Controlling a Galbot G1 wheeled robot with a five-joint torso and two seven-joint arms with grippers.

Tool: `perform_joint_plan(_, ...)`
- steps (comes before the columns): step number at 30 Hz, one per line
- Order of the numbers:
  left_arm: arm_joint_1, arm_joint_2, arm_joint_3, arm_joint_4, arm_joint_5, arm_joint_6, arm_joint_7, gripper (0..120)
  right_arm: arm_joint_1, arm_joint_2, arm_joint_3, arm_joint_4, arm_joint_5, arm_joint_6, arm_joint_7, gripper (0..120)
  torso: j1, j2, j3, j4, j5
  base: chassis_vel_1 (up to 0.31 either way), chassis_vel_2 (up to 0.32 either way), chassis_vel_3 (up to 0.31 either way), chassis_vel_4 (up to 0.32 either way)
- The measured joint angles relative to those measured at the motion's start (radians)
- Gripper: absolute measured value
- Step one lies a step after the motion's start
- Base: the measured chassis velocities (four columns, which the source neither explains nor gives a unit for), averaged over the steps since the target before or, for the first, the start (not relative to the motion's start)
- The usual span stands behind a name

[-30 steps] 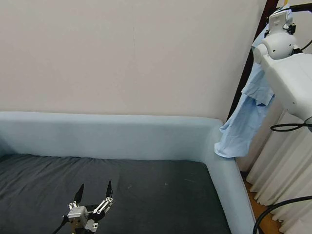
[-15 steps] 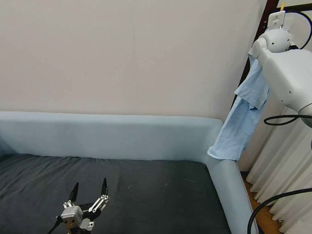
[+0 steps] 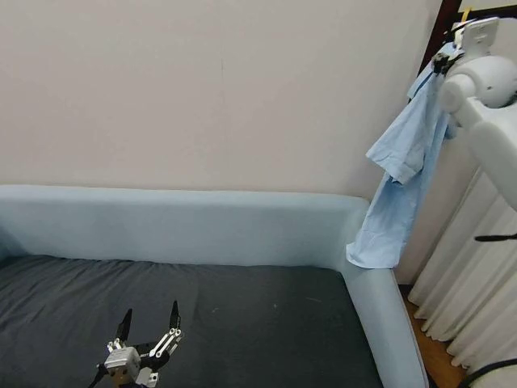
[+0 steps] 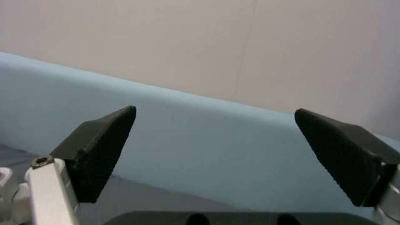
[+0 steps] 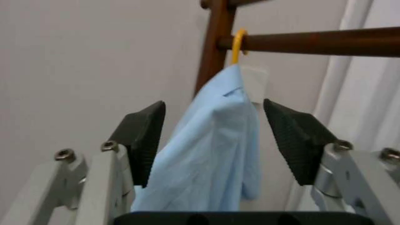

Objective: Pick up the clothes from the sofa and hang them on the clothes hanger.

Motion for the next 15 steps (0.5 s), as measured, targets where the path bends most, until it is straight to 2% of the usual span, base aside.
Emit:
perform_joint_plan(2,-0.003,-0.003,0.015,0.018,0.029,-0.002,-0.002,100,-0.166,-0.082,0.117,0.175,0.057,0.104,-0.036,77,0.0,0.0,0.0,0.0003,-0.0001,0.0,0.0,0.0,0.0)
perform_joint_plan(3,-0.008,-0.006,0.021,0.032,0.048,-0.009,-0.006,100,-0.292,-0.12,0.193,0.282,0.1,0.148,-0.038,82,0.0,0.0,0.0,0.0,-0.0004,0.0,0.0,0.0,0.0)
perform_joint_plan(4,-0.008,-0.006,0.021,0.032,0.048,-0.009,-0.006,100,-0.292,-0.12,0.193,0.282,0.1,0.148,-0.038,82,0.0,0.0,0.0,0.0,-0.0004,0.0,0.0,0.0,0.0)
perform_joint_plan(7,-0.016,-0.01,0.035,0.06,0.069,-0.021,-0.007,100,-0.698,-0.153,0.446,0.495,0.094,0.272,-0.076,97,0.0,0.0,0.0,0.0009,0.0,0.0,0.0,0.0,0.0)
perform_joint_plan(8,-0.016,-0.01,0.035,0.06,0.069,-0.021,-0.007,100,-0.698,-0.153,0.446,0.495,0.094,0.272,-0.076,97,0.0,0.0,0.0,0.0009,0.0,0.0,0.0,0.0,0.0)
perform_joint_plan(11,-0.023,-0.01,0.045,0.077,0.081,-0.026,-0.001,100,-1.033,-0.097,0.671,0.571,-0.026,0.35,-0.152,100,0.0,0.0,0.0,0.0009,-0.0005,0.0,0.0,0.0,0.0)
perform_joint_plan(12,-0.027,-0.01,0.048,0.084,0.086,-0.026,0.0,100,-1.178,-0.053,0.745,0.595,-0.088,0.376,-0.182,100,0.0,0.0,0.0,0.0007,-0.0003,0.0,0.0,0.0,0.0)
perform_joint_plan(13,-0.028,-0.011,0.05,0.087,0.088,-0.026,0.001,100,-1.297,-0.012,0.796,0.612,-0.143,0.402,-0.209,100,0.0,0.0,0.0,0.0008,0.0002,0.0,0.0,0.0,0.0)
perform_joint_plan(14,-0.028,-0.011,0.05,0.087,0.088,-0.026,0.001,100,-1.297,-0.012,0.796,0.612,-0.143,0.402,-0.209,100,0.0,0.0,0.0,0.0008,0.0002,0.0,0.0,0.0,0.0)
perform_joint_plan(15,-0.029,-0.012,0.051,0.09,0.089,-0.027,0.002,100,-1.417,0.036,0.846,0.629,-0.206,0.431,-0.241,100,0.0,0.0,0.0,0.0009,0.0002,0.0,0.0,0.0,0.0)
